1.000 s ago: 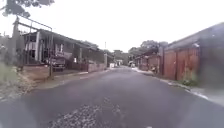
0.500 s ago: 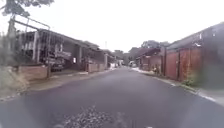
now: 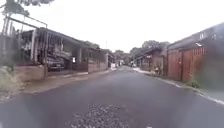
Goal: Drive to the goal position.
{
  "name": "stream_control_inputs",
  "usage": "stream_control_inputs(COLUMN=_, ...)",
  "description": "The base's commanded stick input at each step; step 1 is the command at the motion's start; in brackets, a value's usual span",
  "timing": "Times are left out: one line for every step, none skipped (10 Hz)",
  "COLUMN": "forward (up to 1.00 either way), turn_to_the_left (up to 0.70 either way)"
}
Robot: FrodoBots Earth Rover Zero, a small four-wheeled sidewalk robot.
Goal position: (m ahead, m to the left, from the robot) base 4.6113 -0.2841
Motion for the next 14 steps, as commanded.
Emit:
stream_control_inputs(forward=0.5, turn_to_the_left=-0.18)
stream_control_inputs(forward=0.5, turn_to_the_left=-0.32)
stream_control_inputs(forward=0.5, turn_to_the_left=-0.47)
stream_control_inputs(forward=0.5, turn_to_the_left=-0.5)
stream_control_inputs(forward=0.5, turn_to_the_left=-0.5)
stream_control_inputs(forward=0.5, turn_to_the_left=-0.5)
stream_control_inputs(forward=0.5, turn_to_the_left=-0.5)
stream_control_inputs(forward=0.5, turn_to_the_left=-0.5)
stream_control_inputs(forward=0.5, turn_to_the_left=-0.5)
stream_control_inputs(forward=0.5, turn_to_the_left=-0.5)
stream_control_inputs(forward=0.5, turn_to_the_left=-0.5)
stream_control_inputs(forward=0.5, turn_to_the_left=-0.5)
stream_control_inputs(forward=0.5, turn_to_the_left=-0.5)
stream_control_inputs(forward=0.5, turn_to_the_left=-0.47)
